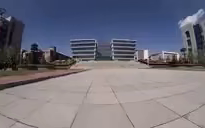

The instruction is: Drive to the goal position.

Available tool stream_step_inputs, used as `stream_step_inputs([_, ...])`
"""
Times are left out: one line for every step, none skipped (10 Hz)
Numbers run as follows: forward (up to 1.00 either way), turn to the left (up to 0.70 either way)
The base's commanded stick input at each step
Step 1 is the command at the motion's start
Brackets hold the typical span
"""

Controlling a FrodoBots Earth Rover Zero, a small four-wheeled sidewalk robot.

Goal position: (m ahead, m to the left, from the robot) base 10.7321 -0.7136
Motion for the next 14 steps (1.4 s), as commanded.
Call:
stream_step_inputs([0.7, 0.01])
stream_step_inputs([0.7, 0.01])
stream_step_inputs([0.7, 0.01])
stream_step_inputs([0.7, 0.01])
stream_step_inputs([0.7, 0.01])
stream_step_inputs([0.7, 0.01])
stream_step_inputs([0.7, 0.01])
stream_step_inputs([0.7, 0.01])
stream_step_inputs([0.7, 0.01])
stream_step_inputs([0.7, 0.01])
stream_step_inputs([0.7, 0.01])
stream_step_inputs([0.7, 0.01])
stream_step_inputs([0.7, 0.01])
stream_step_inputs([0.7, 0.01])
